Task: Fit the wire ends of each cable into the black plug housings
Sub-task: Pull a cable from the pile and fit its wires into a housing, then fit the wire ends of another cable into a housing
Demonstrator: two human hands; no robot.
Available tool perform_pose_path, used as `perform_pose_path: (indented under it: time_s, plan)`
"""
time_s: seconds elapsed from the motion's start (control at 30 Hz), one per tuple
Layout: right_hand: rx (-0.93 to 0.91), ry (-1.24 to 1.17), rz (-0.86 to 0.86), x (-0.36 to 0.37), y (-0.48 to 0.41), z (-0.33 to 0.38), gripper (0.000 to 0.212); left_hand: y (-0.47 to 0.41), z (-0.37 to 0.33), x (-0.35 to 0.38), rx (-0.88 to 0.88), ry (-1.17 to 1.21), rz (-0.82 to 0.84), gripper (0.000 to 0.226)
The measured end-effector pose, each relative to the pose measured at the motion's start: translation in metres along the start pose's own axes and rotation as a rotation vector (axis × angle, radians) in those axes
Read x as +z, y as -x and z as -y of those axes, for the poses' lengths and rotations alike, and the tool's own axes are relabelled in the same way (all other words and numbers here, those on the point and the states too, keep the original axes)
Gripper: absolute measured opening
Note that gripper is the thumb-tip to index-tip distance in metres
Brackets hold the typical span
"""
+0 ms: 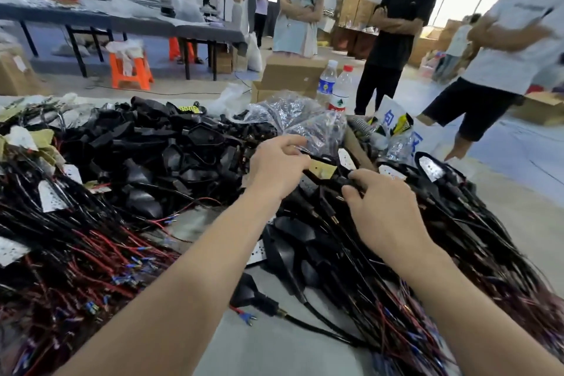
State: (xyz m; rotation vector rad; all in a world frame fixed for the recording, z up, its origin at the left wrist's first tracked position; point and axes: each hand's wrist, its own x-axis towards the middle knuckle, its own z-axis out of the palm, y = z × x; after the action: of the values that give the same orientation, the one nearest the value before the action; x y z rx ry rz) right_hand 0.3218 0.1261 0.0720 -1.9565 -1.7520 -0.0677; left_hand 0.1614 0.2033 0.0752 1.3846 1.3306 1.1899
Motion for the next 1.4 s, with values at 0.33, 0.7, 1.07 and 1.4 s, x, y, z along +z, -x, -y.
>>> perform_pose_path:
  time_s: [0.33,0.7,1.07,1.4]
  plan:
    - [-0.216,-0.241,-0.278,0.038,-0.002,0.023,0.039,0.012,0.025,-0.017,0.306,-0.334,-0.225,0.025]
    - [-0.395,-0.494,0.184,0.129,-0.009,0.176,0.034,0.031,0.072,-0.155,0.280,-0.946,-0.420,0.045]
    - [-0.363,-0.457,0.402,0.196,-0.031,0.250,0.049,0.036,0.131,-0.229,-0.118,-1.282,-0.475,0.068]
    - [-0.378,-0.370,0.404,0.170,-0.061,0.248,0.009,0.034,0.124,-0.224,0.035,-1.200,-0.552,0.054]
